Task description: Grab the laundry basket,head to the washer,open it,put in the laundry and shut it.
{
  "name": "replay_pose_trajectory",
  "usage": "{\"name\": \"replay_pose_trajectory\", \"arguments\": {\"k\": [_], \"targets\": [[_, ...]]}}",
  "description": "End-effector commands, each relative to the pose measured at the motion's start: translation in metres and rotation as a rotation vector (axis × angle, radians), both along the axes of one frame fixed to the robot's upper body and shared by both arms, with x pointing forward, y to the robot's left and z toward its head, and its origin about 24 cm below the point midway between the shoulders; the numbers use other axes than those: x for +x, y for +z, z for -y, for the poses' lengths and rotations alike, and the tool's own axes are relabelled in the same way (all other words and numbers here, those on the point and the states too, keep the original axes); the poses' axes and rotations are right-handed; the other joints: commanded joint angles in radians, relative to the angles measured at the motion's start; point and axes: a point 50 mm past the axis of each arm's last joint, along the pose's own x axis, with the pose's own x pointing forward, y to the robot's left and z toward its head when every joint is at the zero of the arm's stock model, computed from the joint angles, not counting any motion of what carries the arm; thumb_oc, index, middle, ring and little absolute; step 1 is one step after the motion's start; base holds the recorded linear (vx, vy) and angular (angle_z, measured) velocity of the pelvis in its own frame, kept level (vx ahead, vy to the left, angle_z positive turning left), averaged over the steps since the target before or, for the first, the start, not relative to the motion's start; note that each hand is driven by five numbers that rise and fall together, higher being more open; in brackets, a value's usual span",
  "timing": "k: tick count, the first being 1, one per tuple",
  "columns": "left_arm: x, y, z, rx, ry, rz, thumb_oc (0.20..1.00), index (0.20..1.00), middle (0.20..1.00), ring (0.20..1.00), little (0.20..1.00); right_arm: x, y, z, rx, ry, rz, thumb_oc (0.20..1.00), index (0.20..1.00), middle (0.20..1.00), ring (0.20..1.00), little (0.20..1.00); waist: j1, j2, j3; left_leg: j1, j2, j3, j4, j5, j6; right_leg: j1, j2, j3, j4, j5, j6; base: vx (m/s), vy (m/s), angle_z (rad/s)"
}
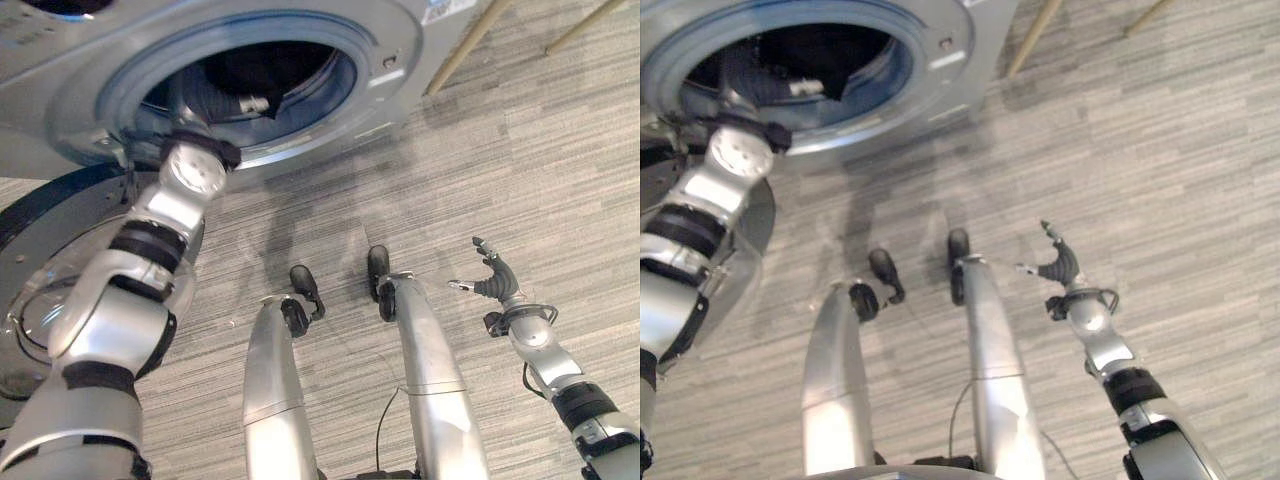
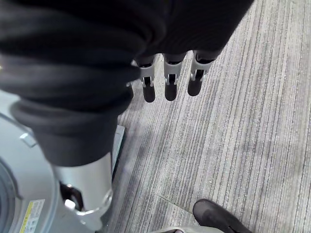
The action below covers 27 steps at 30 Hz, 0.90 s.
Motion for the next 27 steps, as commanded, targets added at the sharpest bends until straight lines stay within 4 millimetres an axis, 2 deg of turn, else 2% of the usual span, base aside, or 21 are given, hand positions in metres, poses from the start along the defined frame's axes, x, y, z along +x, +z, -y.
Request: {"name": "replay_pose_trajectory", "arguments": {"k": [1, 2, 3, 4, 5, 7, 8, 9, 10, 11, 12, 13, 14, 16, 17, 19, 21, 25, 27], "targets": [[-0.004, -0.009, -0.005, 0.027, 0.033, 0.044, 1.000, 1.000, 1.000, 1.000, 1.000, -0.006, -0.001, -0.009, 0.018, 0.034, 0.039, 1.000, 1.000, 1.000, 1.000, 1.000, -0.018, 0.028, -0.030, 0.043, 0.027, -0.053, -0.009, -0.039, -0.008, 0.073, -0.006, 0.039, -0.079, -0.055, 0.096, -0.06, 0.004, 0.10], [-0.008, -0.040, 0.003, -0.042, -0.004, -0.014, 1.000, 1.000, 1.000, 1.000, 1.000, -0.006, -0.008, -0.011, 0.013, 0.014, 0.013, 1.000, 1.000, 1.000, 1.000, 1.000, -0.008, 0.027, -0.032, 0.085, 0.020, -0.047, -0.052, -0.023, -0.016, 0.114, -0.015, 0.035, -0.108, -0.044, 0.098, -0.04, 0.003, 0.08], [-0.008, -0.041, 0.003, -0.043, -0.002, -0.015, 1.000, 1.000, 1.000, 1.000, 1.000, -0.007, -0.008, -0.011, 0.011, 0.015, 0.012, 1.000, 1.000, 1.000, 1.000, 1.000, -0.009, 0.027, -0.031, 0.090, 0.019, -0.046, -0.056, -0.022, -0.016, 0.118, -0.015, 0.035, -0.111, -0.043, 0.099, -0.06, -0.004, 0.14], [-0.014, -0.080, 0.016, -0.144, -0.054, -0.100, 1.000, 1.000, 1.000, 1.000, 1.000, -0.008, -0.018, -0.012, 0.014, -0.009, -0.028, 1.000, 1.000, 1.000, 1.000, 1.000, 0.005, 0.023, -0.037, 0.160, 0.007, -0.044, -0.123, 0.001, -0.024, 0.187, -0.028, 0.034, -0.164, -0.029, 0.101, -0.04, -0.008, 0.17], [-0.015, -0.081, 0.016, -0.145, -0.053, -0.101, 1.000, 1.000, 1.000, 1.000, 1.000, -0.008, -0.019, -0.012, 0.013, -0.008, -0.029, 1.000, 1.000, 1.000, 1.000, 1.000, 0.003, 0.023, -0.034, 0.168, 0.006, -0.043, -0.129, 0.003, -0.024, 0.195, -0.029, 0.034, -0.169, -0.027, 0.101, -0.04, -0.013, 0.21], [-0.028, -0.126, 0.028, -0.240, -0.094, -0.211, 1.000, 1.000, 1.000, 1.000, 1.000, -0.013, -0.032, -0.011, 0.007, -0.038, -0.084, 1.000, 1.000, 1.000, 1.000, 1.000, 0.016, 0.017, -0.033, 0.281, -0.010, -0.036, -0.228, 0.030, -0.029, 0.300, -0.044, 0.029, -0.248, -0.005, 0.104, 0.00, 0.002, 0.19], [-0.034, -0.140, 0.032, -0.291, -0.109, -0.243, 1.000, 1.000, 1.000, 1.000, 1.000, -0.015, -0.036, -0.010, 0.009, -0.049, -0.103, 1.000, 1.000, 1.000, 1.000, 1.000, 0.023, 0.014, -0.035, 0.327, -0.018, -0.034, -0.267, 0.040, -0.031, 0.343, -0.049, 0.026, -0.279, 0.004, 0.108, 0.01, 0.012, 0.15], [-0.035, -0.140, 0.032, -0.292, -0.109, -0.245, 1.000, 1.000, 1.000, 1.000, 1.000, -0.016, -0.036, -0.010, 0.009, -0.049, -0.105, 1.000, 1.000, 1.000, 1.000, 1.000, 0.022, 0.014, -0.032, 0.335, -0.019, -0.032, -0.273, 0.042, -0.031, 0.350, -0.049, 0.026, -0.283, 0.005, 0.108, 0.04, 0.020, 0.18], [-0.052, -0.176, 0.035, -0.405, -0.108, -0.328, 1.000, 1.000, 1.000, 1.000, 1.000, -0.023, -0.048, -0.008, 0.009, -0.073, -0.151, 1.000, 1.000, 1.000, 1.000, 1.000, 0.035, 0.005, -0.039, 0.456, -0.038, -0.027, -0.378, 0.066, -0.039, 0.464, -0.059, 0.009, -0.369, 0.028, 0.118, 0.02, 0.010, 0.29], [-0.053, -0.176, 0.035, -0.406, -0.107, -0.329, 1.000, 1.000, 1.000, 1.000, 1.000, -0.023, -0.048, -0.008, 0.009, -0.073, -0.152, 1.000, 1.000, 1.000, 1.000, 1.000, 0.034, 0.004, -0.032, 0.469, -0.040, -0.026, -0.386, 0.069, -0.039, 0.475, -0.060, 0.009, -0.375, 0.030, 0.118, 0.10, 0.007, 0.25], [-0.073, -0.212, 0.032, -0.514, -0.079, -0.433, 1.000, 1.000, 1.000, 1.000, 1.000, -0.034, -0.062, -0.002, -0.010, -0.100, -0.217, 1.000, 1.000, 1.000, 1.000, 1.000, 0.047, -0.004, -0.045, 0.582, -0.062, -0.028, -0.486, 0.096, -0.045, 0.590, -0.068, -0.006, -0.463, 0.053, 0.127, 0.06, -0.003, 0.36], [-0.073, -0.212, 0.032, -0.515, -0.079, -0.434, 1.000, 1.000, 1.000, 1.000, 1.000, -0.035, -0.062, -0.002, -0.011, -0.100, -0.217, 1.000, 1.000, 1.000, 1.000, 1.000, 0.046, -0.005, -0.041, 0.592, -0.064, -0.027, -0.492, 0.098, -0.045, 0.599, -0.069, -0.006, -0.467, 0.054, 0.127, 0.09, 0.006, 0.38], [-0.097, -0.246, 0.028, -0.572, -0.042, -0.540, 1.000, 1.000, 1.000, 1.000, 1.000, -0.046, -0.076, 0.005, -0.035, -0.121, -0.286, 1.000, 1.000, 1.000, 1.000, 1.000, 0.056, -0.013, -0.059, 0.687, -0.084, -0.024, -0.598, 0.159, -0.046, 0.699, -0.076, -0.029, -0.567, 0.103, 0.131, 0.08, 0.016, 0.47], [-0.119, -0.275, 0.024, -0.639, 0.006, -0.643, 1.000, 1.000, 1.000, 1.000, 1.000, -0.059, -0.089, 0.009, -0.034, -0.141, -0.347, 1.000, 1.000, 1.000, 1.000, 1.000, 0.068, -0.018, -0.078, 0.802, -0.103, -0.029, -0.700, 0.188, -0.051, 0.818, -0.078, -0.045, -0.659, 0.127, 0.143, 0.17, 0.048, 0.26], [-0.144, -0.300, 0.016, -0.652, 0.064, -0.736, 1.000, 1.000, 1.000, 1.000, 1.000, -0.071, -0.099, 0.013, -0.030, -0.160, -0.396, 1.000, 1.000, 1.000, 1.000, 1.000, 0.079, -0.019, -0.107, 0.895, -0.111, -0.032, -0.785, 0.212, -0.055, 0.920, -0.079, -0.061, -0.741, 0.144, 0.153, 0.21, 0.081, 0.18], [-0.168, -0.321, 0.009, -0.671, 0.117, -0.825, 1.000, 1.000, 1.000, 1.000, 1.000, -0.085, -0.110, 0.016, -0.019, -0.173, -0.448, 1.000, 1.000, 1.000, 1.000, 1.000, 0.084, -0.024, -0.143, 0.987, -0.124, -0.033, -0.863, 0.227, -0.057, 1.015, -0.076, -0.077, -0.820, 0.162, 0.163, 0.21, 0.103, 0.18], [-0.206, -0.350, 0.001, -0.676, 0.194, -0.966, 1.000, 1.000, 1.000, 1.000, 1.000, -0.107, -0.126, 0.022, -0.020, -0.198, -0.537, 1.000, 1.000, 1.000, 1.000, 1.000, 0.099, -0.035, -0.216, 1.107, -0.148, -0.030, -0.962, 0.236, -0.051, 1.147, -0.078, -0.092, -0.936, 0.191, 0.183, 0.21, 0.187, 0.27], [-0.229, -0.366, -0.003, -0.672, 0.243, -1.058, 1.000, 1.000, 1.000, 1.000, 1.000, -0.119, -0.136, 0.020, -0.024, -0.200, -0.591, 1.000, 1.000, 1.000, 1.000, 1.000, 0.112, -0.041, -0.279, 1.206, -0.179, -0.036, -1.069, 0.250, -0.037, 1.214, -0.087, -0.077, -1.001, 0.226, 0.210, 0.08, 0.195, 0.06], [-0.222, -0.363, -0.007, -0.640, 0.253, -1.050, 1.000, 1.000, 1.000, 1.000, 1.000, -0.119, -0.139, 0.015, -0.010, -0.197, -0.608, 1.000, 1.000, 1.000, 1.000, 1.000, 0.108, -0.044, -0.259, 1.208, -0.180, -0.045, -1.084, 0.269, -0.026, 1.170, -0.082, -0.049, -0.923, 0.214, 0.227, -0.20, 0.176, -0.13]]}}
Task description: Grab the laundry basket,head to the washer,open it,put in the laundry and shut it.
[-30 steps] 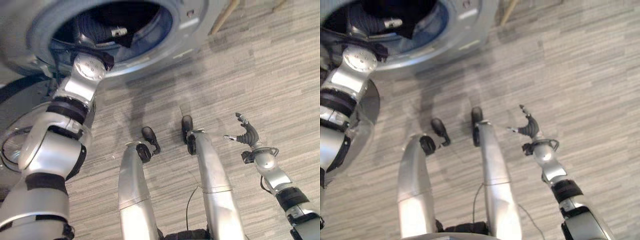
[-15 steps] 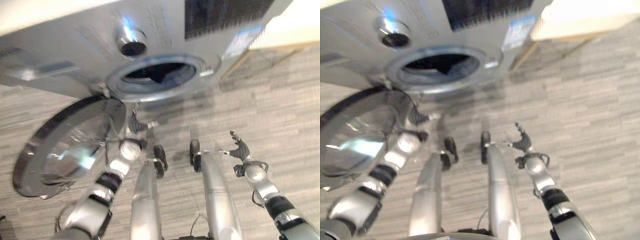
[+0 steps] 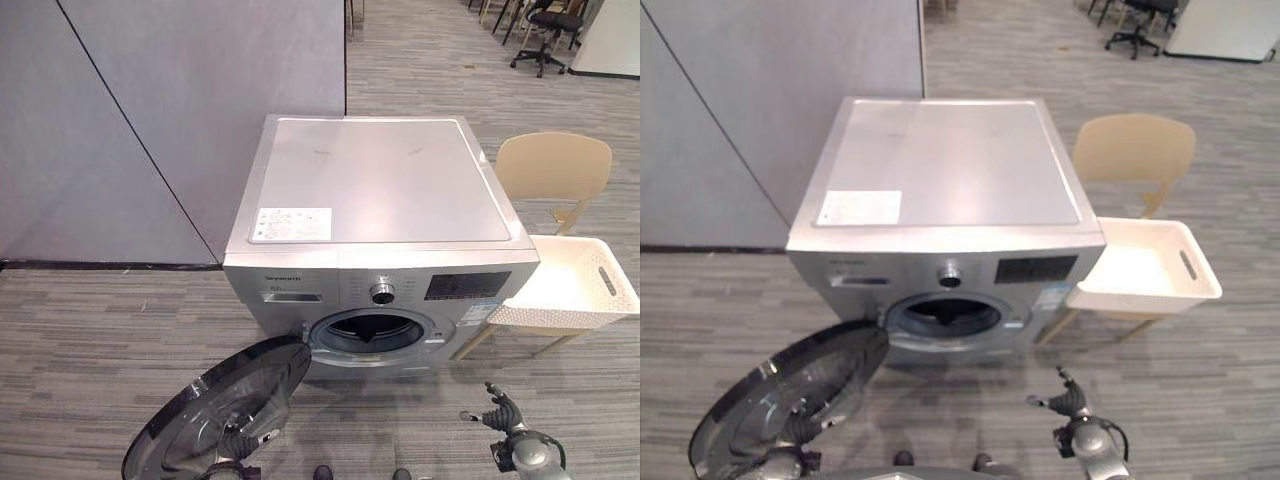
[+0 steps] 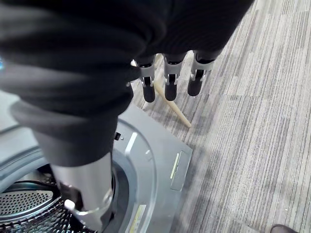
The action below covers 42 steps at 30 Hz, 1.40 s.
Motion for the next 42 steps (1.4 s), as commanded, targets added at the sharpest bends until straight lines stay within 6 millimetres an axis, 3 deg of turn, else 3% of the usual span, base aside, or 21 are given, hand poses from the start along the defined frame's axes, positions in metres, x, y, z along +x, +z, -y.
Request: {"name": "replay_pose_trajectory", "arguments": {"k": [1, 3, 6, 9, 10, 14, 16, 17, 18, 20, 22, 26, 29, 30, 31, 33, 34, 35, 36, 40, 42], "targets": [[0.059, 0.027, -0.001, 0.062, -0.087, 0.175, 1.000, 1.000, 1.000, 1.000, 1.000, 0.027, 0.013, -0.002, -0.010, 0.038, 0.075, 1.000, 1.000, 1.000, 1.000, 1.000, 0.001, -0.004, 0.121, -0.058, 0.022, -0.013, 0.014, -0.006, -0.013, -0.097, -0.010, 0.110, 0.078, 0.033, 0.121, -0.28, 0.076, -0.05], [0.069, 0.035, -0.006, 0.076, -0.076, 0.214, 1.000, 1.000, 1.000, 1.000, 1.000, 0.022, 0.007, -0.008, 0.001, 0.058, 0.044, 1.000, 1.000, 1.000, 1.000, 1.000, 0.015, 0.007, 0.122, -0.089, 0.039, -0.019, 0.019, 0.023, -0.010, -0.090, 0.030, 0.117, 0.243, -0.037, 0.107, -0.30, 0.030, 0.26], [0.070, 0.037, -0.008, 0.076, -0.069, 0.229, 1.000, 1.000, 1.000, 1.000, 1.000, 0.022, 0.006, -0.012, 0.015, 0.064, 0.042, 1.000, 1.000, 1.000, 1.000, 1.000, 0.033, -0.002, 0.113, -0.105, 0.039, -0.018, 0.011, 0.046, -0.015, -0.063, 0.040, 0.097, 0.292, -0.047, 0.103, -0.16, -0.051, 0.36], [0.068, 0.038, -0.010, 0.073, -0.054, 0.239, 1.000, 1.000, 1.000, 1.000, 1.000, 0.025, 0.007, -0.017, 0.039, 0.058, 0.060, 1.000, 1.000, 1.000, 1.000, 1.000, 0.074, -0.030, 0.094, -0.174, 0.036, -0.015, 0.014, 0.099, -0.042, 0.041, 0.060, 0.072, 0.093, -0.120, 0.053, -0.25, -0.151, -0.04], [0.070, 0.039, -0.009, 0.069, -0.051, 0.245, 1.000, 1.000, 1.000, 1.000, 1.000, 0.031, 0.012, -0.015, 0.040, 0.050, 0.087, 1.000, 1.000, 1.000, 1.000, 1.000, 0.085, -0.022, 0.097, -0.237, 0.049, -0.014, 0.010, 0.151, -0.078, 0.039, 0.089, 0.093, 0.008, -0.124, 0.033, -0.31, -0.151, -0.10], [0.074, 0.039, -0.001, 0.054, -0.071, 0.253, 1.000, 1.000, 1.000, 1.000, 1.000, 0.035, 0.017, -0.006, 0.011, 0.034, 0.106, 1.000, 1.000, 1.000, 1.000, 1.000, 0.089, 0.006, 0.123, -0.301, 0.053, -0.025, 0.017, 0.191, -0.119, 0.034, 0.102, 0.069, -0.046, -0.101, 0.018, -0.25, -0.059, 0.28], [0.078, 0.040, 0.005, 0.046, -0.094, 0.261, 1.000, 1.000, 1.000, 1.000, 1.000, 0.037, 0.018, 0.000, -0.007, 0.020, 0.106, 1.000, 1.000, 1.000, 1.000, 1.000, 0.078, 0.006, 0.136, -0.312, 0.048, -0.026, 0.063, 0.156, -0.108, 0.017, 0.084, 0.044, -0.055, -0.078, 0.022, -0.27, 0.060, 0.54], [0.079, 0.042, 0.008, 0.048, -0.122, 0.269, 1.000, 1.000, 1.000, 1.000, 1.000, 0.034, 0.016, 0.000, -0.004, 0.020, 0.094, 1.000, 1.000, 1.000, 1.000, 1.000, 0.063, -0.012, 0.137, -0.287, 0.050, -0.040, 0.143, 0.081, -0.079, 0.006, 0.049, 0.026, -0.064, -0.049, 0.030, -0.21, 0.075, 0.50], [0.079, 0.042, 0.008, 0.048, -0.122, 0.270, 1.000, 1.000, 1.000, 1.000, 1.000, 0.034, 0.016, 0.000, -0.004, 0.020, 0.095, 1.000, 1.000, 1.000, 1.000, 1.000, 0.062, -0.011, 0.135, -0.291, 0.050, -0.041, 0.144, 0.082, -0.079, 0.004, 0.049, 0.025, -0.065, -0.047, 0.029, -0.17, 0.095, 0.36], [0.082, 0.043, 0.012, 0.047, -0.142, 0.281, 1.000, 1.000, 1.000, 1.000, 1.000, 0.032, 0.014, -0.003, 0.000, 0.038, 0.082, 1.000, 1.000, 1.000, 1.000, 1.000, 0.050, -0.026, 0.134, -0.258, 0.050, -0.069, 0.205, 0.012, -0.077, -0.002, 0.020, 0.021, -0.065, -0.031, 0.032, -0.07, 0.131, 0.34], [0.086, 0.045, 0.020, 0.035, -0.162, 0.297, 1.000, 1.000, 1.000, 1.000, 1.000, 0.031, 0.012, -0.006, 0.005, 0.052, 0.069, 1.000, 1.000, 1.000, 1.000, 1.000, 0.036, -0.019, 0.117, -0.213, 0.068, -0.077, 0.178, 0.005, -0.076, -0.004, 0.014, 0.015, -0.067, -0.026, 0.039, 0.04, 0.170, 0.33], [0.090, 0.048, 0.024, 0.053, -0.207, 0.308, 1.000, 1.000, 1.000, 1.000, 1.000, 0.028, 0.009, -0.006, 0.001, 0.055, 0.052, 1.000, 1.000, 1.000, 1.000, 1.000, 0.025, -0.017, 0.097, -0.168, 0.063, -0.073, 0.123, -0.008, -0.067, 0.002, 0.010, 0.020, -0.054, -0.034, 0.047, 0.09, 0.141, 0.07], [0.121, 0.080, 0.026, 0.128, -0.341, 0.444, 1.000, 1.000, 1.000, 1.000, 1.000, 0.037, 0.013, -0.015, 0.017, 0.095, 0.076, 1.000, 1.000, 1.000, 1.000, 1.000, 0.020, -0.028, 0.094, -0.161, 0.046, -0.061, 0.118, -0.026, -0.052, -0.014, -0.010, 0.033, -0.028, -0.025, 0.066, 0.05, 0.160, 0.05], [0.121, 0.080, 0.026, 0.129, -0.342, 0.444, 1.000, 1.000, 1.000, 1.000, 1.000, 0.037, 0.013, -0.015, 0.017, 0.095, 0.076, 1.000, 1.000, 1.000, 1.000, 1.000, 0.021, -0.029, 0.095, -0.160, 0.046, -0.060, 0.118, -0.026, -0.052, -0.014, -0.010, 0.034, -0.027, -0.026, 0.066, 0.05, 0.137, -0.19], [0.140, 0.103, 0.025, 0.216, -0.430, 0.531, 1.000, 1.000, 1.000, 1.000, 1.000, 0.041, 0.017, -0.018, -0.001, 0.148, 0.088, 1.000, 1.000, 1.000, 1.000, 1.000, 0.019, -0.031, 0.089, -0.146, 0.041, -0.050, 0.105, -0.029, -0.047, -0.015, -0.016, 0.042, -0.023, -0.019, 0.075, 0.06, 0.123, -0.21], [0.161, 0.132, 0.023, 0.304, -0.487, 0.644, 1.000, 1.000, 1.000, 1.000, 1.000, 0.047, 0.024, -0.020, -0.008, 0.188, 0.121, 1.000, 1.000, 1.000, 1.000, 1.000, 0.013, -0.033, 0.076, -0.117, 0.033, -0.031, 0.076, -0.036, -0.042, -0.010, -0.023, 0.058, -0.036, -0.004, 0.090, 0.08, 0.153, -0.17], [0.165, 0.137, 0.022, 0.318, -0.487, 0.661, 1.000, 1.000, 1.000, 1.000, 1.000, 0.047, 0.024, -0.020, -0.007, 0.195, 0.124, 1.000, 1.000, 1.000, 1.000, 1.000, 0.011, -0.033, 0.070, -0.115, 0.032, -0.027, 0.071, -0.035, -0.041, -0.013, -0.023, 0.060, -0.040, 0.001, 0.092, 0.09, 0.154, -0.22], [0.179, 0.160, 0.016, 0.391, -0.506, 0.733, 1.000, 1.000, 1.000, 1.000, 1.000, 0.049, 0.030, -0.021, -0.003, 0.225, 0.149, 1.000, 1.000, 1.000, 1.000, 1.000, 0.001, -0.034, 0.056, -0.098, 0.027, -0.009, 0.056, -0.040, -0.036, -0.011, -0.030, 0.070, -0.055, 0.015, 0.104, 0.05, 0.094, -0.28], [0.179, 0.160, 0.016, 0.391, -0.506, 0.734, 1.000, 1.000, 1.000, 1.000, 1.000, 0.049, 0.030, -0.021, -0.003, 0.225, 0.149, 1.000, 1.000, 1.000, 1.000, 1.000, 0.001, -0.034, 0.056, -0.097, 0.027, -0.009, 0.055, -0.040, -0.036, -0.010, -0.030, 0.071, -0.055, 0.016, 0.104, 0.07, 0.108, -0.34], [0.203, 0.202, -0.008, 0.535, -0.463, 0.819, 1.000, 1.000, 1.000, 1.000, 1.000, 0.042, 0.030, -0.020, -0.008, 0.261, 0.140, 1.000, 1.000, 1.000, 1.000, 1.000, -0.018, -0.032, 0.045, -0.077, 0.019, 0.013, 0.044, -0.051, -0.028, -0.008, -0.040, 0.085, -0.064, 0.027, 0.118, 0.06, 0.080, -0.27], [0.206, 0.207, -0.017, 0.569, -0.440, 0.819, 1.000, 1.000, 1.000, 1.000, 1.000, 0.040, 0.030, -0.020, -0.006, 0.262, 0.136, 1.000, 1.000, 1.000, 1.000, 1.000, -0.023, -0.033, 0.046, -0.073, 0.017, 0.019, 0.040, -0.053, -0.027, -0.011, -0.041, 0.090, -0.065, 0.031, 0.122, 0.01, 0.064, -0.09]]}}
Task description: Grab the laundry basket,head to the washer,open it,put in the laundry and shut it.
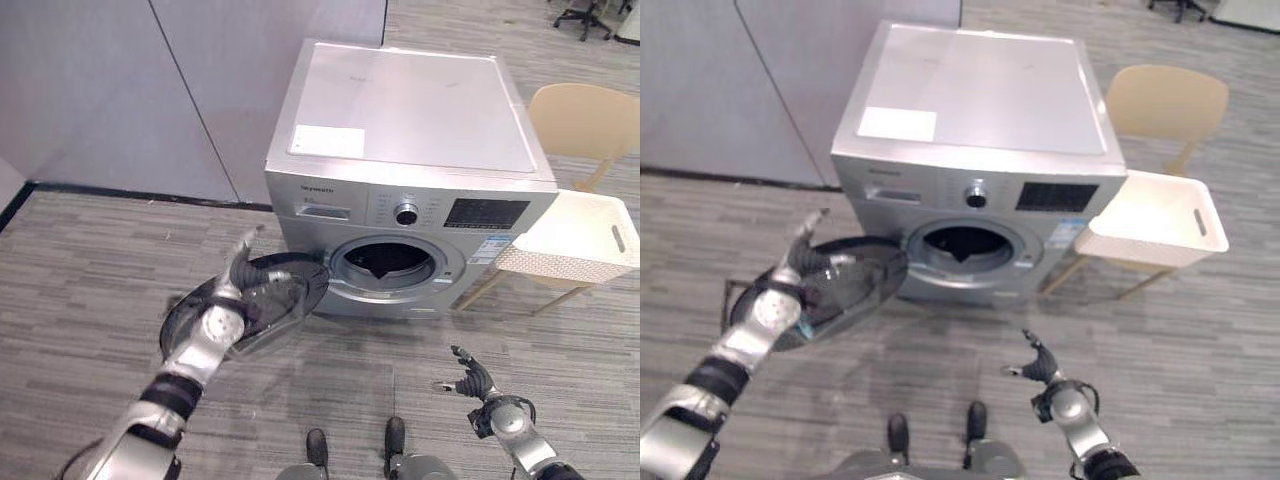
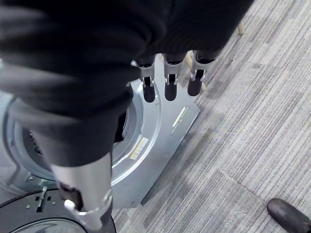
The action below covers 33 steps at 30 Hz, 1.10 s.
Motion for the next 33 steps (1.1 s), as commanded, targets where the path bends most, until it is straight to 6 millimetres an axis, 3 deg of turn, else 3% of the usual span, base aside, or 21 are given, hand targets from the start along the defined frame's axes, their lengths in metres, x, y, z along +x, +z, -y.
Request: {"name": "replay_pose_trajectory", "arguments": {"k": [1, 5, 6, 9, 10, 12, 15, 18, 19, 20, 22, 23, 27, 30, 31, 33], "targets": [[0.007, 0.008, -0.034, 0.075, 0.135, 0.030, 1.000, 1.000, 1.000, 1.000, 1.000, -0.001, 0.005, 0.012, -0.051, 0.052, 0.012, 1.000, 1.000, 1.000, 1.000, 1.000, -0.016, -0.001, -0.049, -0.046, -0.001, -0.016, 0.040, -0.092, -0.028, -0.008, -0.043, 0.055, 0.111, -0.133, 0.122, -0.01, 0.072, 0.00], [0.002, 0.004, -0.084, 0.109, 0.333, -0.064, 1.000, 1.000, 1.000, 1.000, 1.000, -0.005, 0.006, 0.019, -0.071, 0.060, -0.002, 1.000, 1.000, 1.000, 1.000, 1.000, -0.036, -0.009, -0.025, -0.077, 0.003, 0.016, 0.046, -0.090, -0.022, -0.060, -0.045, 0.082, 0.115, -0.107, 0.134, -0.04, 0.069, -0.29], [0.002, 0.004, -0.084, 0.109, 0.333, -0.064, 1.000, 1.000, 1.000, 1.000, 1.000, -0.005, 0.006, 0.019, -0.071, 0.060, -0.002, 1.000, 1.000, 1.000, 1.000, 1.000, -0.036, -0.009, -0.025, -0.077, 0.003, 0.016, 0.046, -0.090, -0.022, -0.060, -0.045, 0.082, 0.115, -0.107, 0.134, -0.04, 0.047, -0.42], [-0.014, -0.014, -0.109, 0.128, 0.416, -0.175, 1.000, 1.000, 1.000, 1.000, 1.000, -0.007, 0.005, 0.022, -0.075, 0.067, -0.013, 1.000, 1.000, 1.000, 1.000, 1.000, -0.043, -0.017, -0.014, -0.094, 0.008, 0.031, 0.048, -0.087, -0.021, -0.083, -0.044, 0.091, 0.116, -0.092, 0.138, -0.02, 0.031, -0.31], [-0.014, -0.014, -0.109, 0.128, 0.416, -0.175, 1.000, 1.000, 1.000, 1.000, 1.000, -0.007, 0.005, 0.022, -0.075, 0.067, -0.013, 1.000, 1.000, 1.000, 1.000, 1.000, -0.043, -0.017, -0.014, -0.094, 0.008, 0.032, 0.048, -0.087, -0.021, -0.084, -0.044, 0.091, 0.116, -0.092, 0.138, -0.01, 0.018, -0.18], [-0.032, -0.036, -0.120, 0.092, 0.474, -0.266, 1.000, 1.000, 1.000, 1.000, 1.000, -0.010, 0.005, 0.023, -0.070, 0.067, -0.020, 1.000, 1.000, 1.000, 1.000, 1.000, -0.044, -0.024, -0.008, -0.101, 0.011, 0.038, 0.047, -0.086, -0.022, -0.094, -0.045, 0.094, 0.114, -0.087, 0.139, 0.01, 0.018, -0.07], [-0.047, -0.062, -0.115, 0.055, 0.481, -0.350, 1.000, 1.000, 1.000, 1.000, 1.000, -0.012, 0.002, 0.021, -0.069, 0.068, -0.032, 1.000, 1.000, 1.000, 1.000, 1.000, -0.041, -0.025, -0.008, -0.101, 0.010, 0.037, 0.045, -0.086, -0.021, -0.093, -0.048, 0.088, 0.113, -0.089, 0.137, 0.01, -0.001, -0.07], [-0.061, -0.094, -0.089, -0.047, 0.435, -0.404, 1.000, 1.000, 1.000, 1.000, 1.000, -0.011, 0.000, 0.016, -0.063, 0.066, -0.033, 1.000, 1.000, 1.000, 1.000, 1.000, -0.031, -0.020, -0.011, -0.090, 0.006, 0.032, 0.039, -0.088, -0.020, -0.083, -0.051, 0.078, 0.114, -0.098, 0.132, 0.00, 0.000, 0.00], [-0.061, -0.094, -0.089, -0.047, 0.435, -0.404, 1.000, 1.000, 1.000, 1.000, 1.000, -0.011, 0.000, 0.016, -0.063, 0.066, -0.033, 1.000, 1.000, 1.000, 1.000, 1.000, -0.031, -0.020, -0.011, -0.090, 0.006, 0.032, 0.039, -0.087, -0.020, -0.083, -0.051, 0.078, 0.114, -0.098, 0.132, 0.02, -0.024, 0.06], [-0.071, -0.115, -0.059, -0.154, 0.382, -0.431, 1.000, 1.000, 1.000, 1.000, 1.000, -0.009, -0.001, 0.013, -0.059, 0.058, -0.031, 1.000, 1.000, 1.000, 1.000, 1.000, -0.019, -0.014, -0.014, -0.081, 0.001, 0.025, 0.037, -0.088, -0.019, -0.073, -0.054, 0.070, 0.114, -0.105, 0.127, 0.02, -0.034, 0.11], [-0.087, -0.135, -0.011, -0.297, 0.269, -0.454, 1.000, 1.000, 1.000, 1.000, 1.000, -0.008, -0.002, 0.009, -0.049, 0.041, -0.031, 1.000, 1.000, 1.000, 1.000, 1.000, 0.000, -0.003, -0.021, -0.062, -0.003, 0.009, 0.034, -0.089, -0.017, -0.048, -0.054, 0.054, 0.115, -0.120, 0.118, 0.04, -0.058, 0.18], [-0.087, -0.135, -0.011, -0.297, 0.270, -0.455, 1.000, 1.000, 1.000, 1.000, 1.000, -0.008, -0.002, 0.009, -0.049, 0.041, -0.031, 1.000, 1.000, 1.000, 1.000, 1.000, -0.001, -0.003, -0.021, -0.061, -0.003, 0.009, 0.034, -0.089, -0.017, -0.047, -0.054, 0.053, 0.115, -0.120, 0.118, 0.04, -0.059, 0.20], [-0.098, -0.137, 0.043, -0.403, 0.063, -0.479, 1.000, 1.000, 1.000, 1.000, 1.000, -0.002, -0.002, 0.005, -0.039, 0.024, -0.022, 1.000, 1.000, 1.000, 1.000, 1.000, 0.013, 0.012, -0.026, -0.040, -0.003, -0.006, 0.034, -0.086, -0.019, -0.019, -0.049, 0.037, 0.117, -0.136, 0.107, 0.01, -0.084, 0.24], [-0.092, -0.121, 0.079, -0.479, -0.107, -0.443, 1.000, 1.000, 1.000, 1.000, 1.000, 0.004, 0.002, 0.000, -0.022, 0.030, 0.002, 1.000, 1.000, 1.000, 1.000, 1.000, 0.011, 0.024, -0.021, -0.033, 0.001, -0.016, 0.040, -0.083, -0.023, -0.008, -0.045, 0.034, 0.122, -0.151, 0.098, -0.02, -0.098, 0.13], [-0.092, -0.121, 0.079, -0.479, -0.107, -0.443, 1.000, 1.000, 1.000, 1.000, 1.000, 0.004, 0.002, 0.000, -0.022, 0.030, 0.002, 1.000, 1.000, 1.000, 1.000, 1.000, 0.011, 0.024, -0.021, -0.033, 0.001, -0.016, 0.040, -0.083, -0.023, -0.007, -0.045, 0.034, 0.122, -0.151, 0.098, -0.02, -0.074, 0.12], [-0.079, -0.098, 0.114, -0.509, -0.271, -0.388, 1.000, 1.000, 1.000, 1.000, 1.000, 0.004, 0.002, -0.003, -0.026, 0.049, 0.002, 1.000, 1.000, 1.000, 1.000, 1.000, 0.000, 0.039, -0.009, -0.028, 0.005, -0.012, 0.044, -0.083, -0.026, -0.005, -0.041, 0.037, 0.126, -0.159, 0.090, -0.05, -0.111, 0.05]]}}
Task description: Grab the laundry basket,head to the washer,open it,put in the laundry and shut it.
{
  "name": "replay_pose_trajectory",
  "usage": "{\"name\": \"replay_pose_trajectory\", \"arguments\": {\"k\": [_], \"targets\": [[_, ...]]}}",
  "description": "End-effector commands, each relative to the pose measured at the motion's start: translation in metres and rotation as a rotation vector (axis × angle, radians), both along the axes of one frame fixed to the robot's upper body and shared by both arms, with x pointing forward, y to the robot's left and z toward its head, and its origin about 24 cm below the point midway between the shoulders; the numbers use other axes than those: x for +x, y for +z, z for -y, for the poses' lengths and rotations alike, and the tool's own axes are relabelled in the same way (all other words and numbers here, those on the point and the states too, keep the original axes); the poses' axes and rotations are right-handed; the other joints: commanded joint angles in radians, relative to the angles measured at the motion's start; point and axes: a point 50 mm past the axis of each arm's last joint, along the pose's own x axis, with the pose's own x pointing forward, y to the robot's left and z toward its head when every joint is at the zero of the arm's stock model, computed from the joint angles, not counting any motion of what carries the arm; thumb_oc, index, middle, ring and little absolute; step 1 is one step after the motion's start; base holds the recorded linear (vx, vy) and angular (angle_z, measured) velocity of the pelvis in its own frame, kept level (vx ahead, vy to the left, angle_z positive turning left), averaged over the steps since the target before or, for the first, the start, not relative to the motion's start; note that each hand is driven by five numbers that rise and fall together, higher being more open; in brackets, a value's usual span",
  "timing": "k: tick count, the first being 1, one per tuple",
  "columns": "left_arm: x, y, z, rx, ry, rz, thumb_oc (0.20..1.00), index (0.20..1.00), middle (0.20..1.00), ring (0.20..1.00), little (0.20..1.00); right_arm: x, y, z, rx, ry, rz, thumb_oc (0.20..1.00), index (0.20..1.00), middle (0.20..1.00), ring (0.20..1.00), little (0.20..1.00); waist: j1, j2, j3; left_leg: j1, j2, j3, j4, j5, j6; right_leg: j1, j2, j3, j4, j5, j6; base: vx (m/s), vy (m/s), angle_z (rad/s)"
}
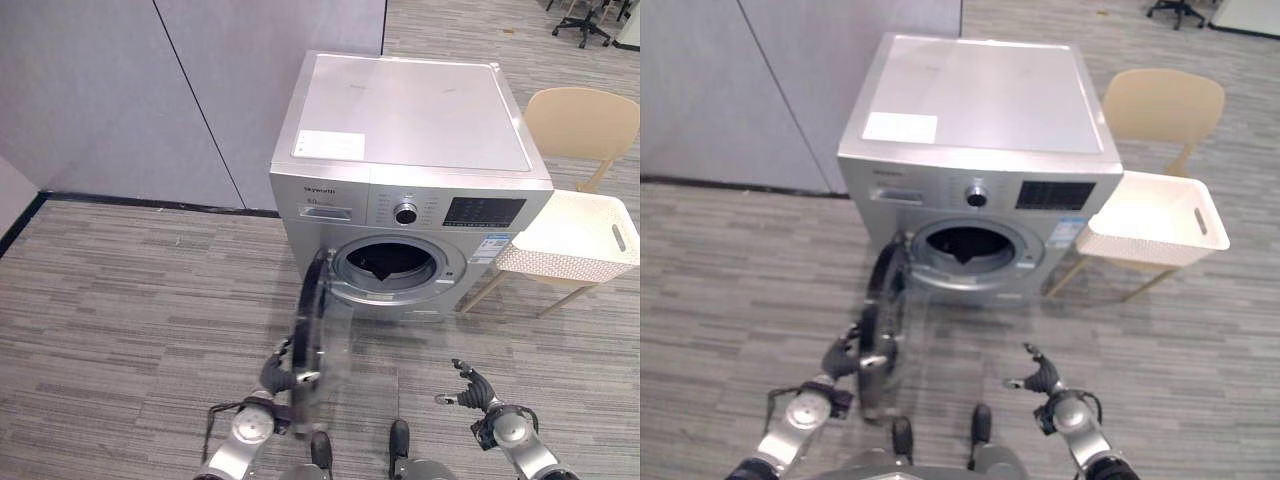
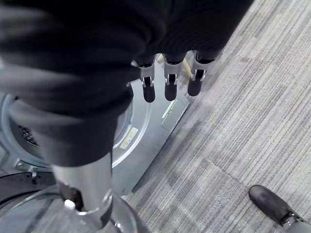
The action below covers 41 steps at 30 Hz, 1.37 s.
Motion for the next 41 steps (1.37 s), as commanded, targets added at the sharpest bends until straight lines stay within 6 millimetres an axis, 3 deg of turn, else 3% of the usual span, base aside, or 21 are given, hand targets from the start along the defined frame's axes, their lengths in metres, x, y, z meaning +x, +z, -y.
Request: {"name": "replay_pose_trajectory", "arguments": {"k": [1, 2, 4, 6, 7, 8, 9, 12, 14, 15, 19, 22, 23, 27, 32, 34, 35, 37, 41], "targets": [[0.061, 0.063, 0.065, -0.182, -0.177, 0.274, 1.000, 1.000, 1.000, 1.000, 1.000, 0.011, 0.012, 0.000, -0.046, 0.053, 0.062, 1.000, 1.000, 1.000, 1.000, 1.000, -0.047, 0.032, 0.028, -0.011, 0.007, -0.031, 0.053, -0.079, -0.029, 0.014, -0.038, 0.020, 0.142, -0.182, 0.077, -0.07, -0.079, -0.02], [0.062, 0.063, 0.065, -0.183, -0.177, 0.275, 1.000, 1.000, 1.000, 1.000, 1.000, 0.012, 0.012, 0.000, -0.047, 0.052, 0.063, 1.000, 1.000, 1.000, 1.000, 1.000, -0.047, 0.033, 0.029, -0.011, 0.008, -0.031, 0.054, -0.079, -0.029, 0.014, -0.038, 0.020, 0.143, -0.182, 0.077, -0.12, -0.028, -0.09], [0.083, 0.086, 0.086, -0.190, -0.203, 0.363, 1.000, 1.000, 1.000, 1.000, 1.000, 0.018, 0.017, 0.001, -0.065, 0.072, 0.082, 1.000, 1.000, 1.000, 1.000, 1.000, -0.075, 0.045, 0.058, -0.038, 0.012, -0.019, 0.055, -0.071, -0.032, -0.035, -0.034, 0.043, 0.157, -0.177, 0.076, -0.14, 0.012, -0.25], [0.118, 0.122, 0.100, -0.160, -0.167, 0.481, 1.000, 1.000, 1.000, 1.000, 1.000, 0.031, 0.026, 0.003, -0.077, 0.075, 0.123, 1.000, 1.000, 1.000, 1.000, 1.000, -0.112, 0.051, 0.097, -0.089, 0.020, -0.003, 0.058, -0.056, -0.033, -0.118, -0.024, 0.075, 0.182, -0.164, 0.076, -0.21, 0.019, -0.27], [0.143, 0.141, 0.092, -0.031, -0.142, 0.546, 1.000, 1.000, 1.000, 1.000, 1.000, 0.041, 0.037, 0.004, -0.082, 0.085, 0.168, 1.000, 1.000, 1.000, 1.000, 1.000, -0.138, 0.047, 0.102, -0.124, 0.026, 0.029, 0.046, -0.043, -0.035, -0.172, -0.016, 0.111, 0.178, -0.142, 0.081, -0.15, 0.024, -0.42], [0.143, 0.141, 0.092, -0.031, -0.142, 0.547, 1.000, 1.000, 1.000, 1.000, 1.000, 0.041, 0.037, 0.004, -0.082, 0.085, 0.168, 1.000, 1.000, 1.000, 1.000, 1.000, -0.137, 0.047, 0.099, -0.128, 0.027, 0.030, 0.047, -0.041, -0.035, -0.176, -0.016, 0.112, 0.177, -0.139, 0.080, -0.10, 0.015, -0.70], [0.157, 0.153, 0.085, 0.010, -0.096, 0.572, 1.000, 1.000, 1.000, 1.000, 1.000, 0.050, 0.044, 0.005, -0.072, 0.073, 0.199, 1.000, 1.000, 1.000, 1.000, 1.000, -0.144, 0.045, 0.106, -0.153, 0.031, 0.041, 0.047, -0.030, -0.037, -0.201, -0.013, 0.124, 0.167, -0.124, 0.083, -0.04, -0.024, -0.74], [0.190, 0.176, 0.044, 0.137, 0.057, 0.566, 1.000, 1.000, 1.000, 1.000, 1.000, 0.055, 0.047, 0.004, -0.061, 0.073, 0.221, 1.000, 1.000, 1.000, 1.000, 1.000, -0.170, 0.041, 0.109, -0.179, 0.043, 0.062, 0.015, -0.003, -0.046, -0.235, -0.010, 0.142, 0.139, -0.097, 0.097, -0.03, -0.044, -0.95], [0.192, 0.180, 0.021, 0.156, 0.111, 0.568, 1.000, 1.000, 1.000, 1.000, 1.000, 0.051, 0.047, 0.012, -0.074, 0.058, 0.223, 1.000, 1.000, 1.000, 1.000, 1.000, -0.174, 0.047, 0.095, -0.182, 0.051, 0.067, 0.000, 0.010, -0.056, -0.236, -0.012, 0.144, 0.114, -0.089, 0.097, 0.03, -0.046, -0.28], [0.192, 0.180, 0.021, 0.156, 0.111, 0.568, 1.000, 1.000, 1.000, 1.000, 1.000, 0.051, 0.047, 0.012, -0.074, 0.058, 0.223, 1.000, 1.000, 1.000, 1.000, 1.000, -0.175, 0.047, 0.095, -0.182, 0.051, 0.066, 0.000, 0.010, -0.056, -0.235, -0.012, 0.143, 0.114, -0.088, 0.097, 0.02, -0.073, -0.36], [0.166, 0.152, 0.032, 0.067, 0.035, 0.554, 1.000, 1.000, 1.000, 1.000, 1.000, 0.034, 0.037, 0.024, -0.075, 0.001, 0.180, 1.000, 1.000, 1.000, 1.000, 1.000, -0.151, 0.057, 0.092, -0.156, 0.048, 0.038, 0.000, 0.009, -0.058, -0.199, -0.011, 0.115, 0.119, -0.108, 0.085, 0.01, -0.042, -0.07], [0.129, 0.123, 0.023, -0.044, 0.006, 0.509, 1.000, 1.000, 1.000, 1.000, 1.000, 0.027, 0.035, 0.028, -0.055, -0.032, 0.171, 1.000, 1.000, 1.000, 1.000, 1.000, -0.122, 0.064, 0.082, -0.126, 0.044, 0.018, 0.001, 0.003, -0.061, -0.149, -0.008, 0.087, 0.123, -0.128, 0.074, 0.05, -0.041, 0.14], [0.129, 0.123, 0.023, -0.044, 0.006, 0.509, 1.000, 1.000, 1.000, 1.000, 1.000, 0.027, 0.035, 0.028, -0.055, -0.032, 0.171, 1.000, 1.000, 1.000, 1.000, 1.000, -0.122, 0.064, 0.080, -0.129, 0.045, 0.019, 0.000, 0.005, -0.061, -0.152, -0.008, 0.087, 0.122, -0.125, 0.073, 0.03, -0.018, 0.58], [0.068, 0.059, -0.013, -0.085, 0.113, 0.283, 1.000, 1.000, 1.000, 1.000, 1.000, 0.020, 0.028, 0.034, -0.073, -0.064, 0.136, 1.000, 1.000, 1.000, 1.000, 1.000, -0.071, 0.055, 0.035, -0.075, 0.041, -0.020, -0.001, -0.004, -0.061, -0.054, 0.003, 0.050, 0.092, -0.143, 0.063, 0.04, -0.067, 0.56], [0.006, -0.001, -0.050, -0.066, 0.302, 0.010, 1.000, 1.000, 1.000, 1.000, 1.000, 0.013, 0.023, 0.037, -0.051, -0.117, 0.115, 1.000, 1.000, 1.000, 1.000, 1.000, -0.027, 0.039, -0.011, -0.025, 0.040, -0.034, -0.001, -0.015, -0.060, 0.014, 0.010, 0.033, 0.057, -0.149, 0.061, 0.04, -0.033, 0.23], [-0.005, -0.010, -0.056, -0.055, 0.332, -0.039, 1.000, 1.000, 1.000, 1.000, 1.000, 0.012, 0.021, 0.037, -0.046, -0.121, 0.109, 1.000, 1.000, 1.000, 1.000, 1.000, -0.021, 0.036, -0.016, -0.017, 0.040, -0.037, 0.000, -0.016, -0.060, 0.025, 0.011, 0.029, 0.053, -0.152, 0.059, 0.02, -0.003, 0.04], [-0.025, -0.026, -0.069, -0.014, 0.375, -0.127, 1.000, 1.000, 1.000, 1.000, 1.000, 0.009, 0.018, 0.037, -0.043, -0.127, 0.092, 1.000, 1.000, 1.000, 1.000, 1.000, -0.012, 0.033, -0.030, -0.001, 0.040, -0.042, 0.002, -0.020, -0.061, 0.045, 0.012, 0.023, 0.050, -0.157, 0.057, 0.04, -0.001, 0.09], [-0.040, -0.035, -0.075, 0.011, 0.395, -0.191, 1.000, 1.000, 1.000, 1.000, 1.000, 0.006, 0.015, 0.038, -0.042, -0.133, 0.073, 1.000, 1.000, 1.000, 1.000, 1.000, -0.005, 0.031, -0.039, 0.011, 0.040, -0.047, 0.002, -0.022, -0.062, 0.062, 0.012, 0.013, 0.050, -0.163, 0.056, 0.04, 0.001, 0.10], [-0.054, -0.049, -0.083, 0.059, 0.438, -0.278, 1.000, 1.000, 1.000, 1.000, 1.000, 0.002, 0.009, 0.034, -0.013, -0.145, 0.047, 1.000, 1.000, 1.000, 1.000, 1.000, -0.001, 0.026, -0.057, 0.028, 0.040, -0.055, 0.000, -0.023, -0.066, 0.085, 0.014, 0.001, 0.052, -0.173, 0.053, 0.02, 0.005, 0.08]]}}
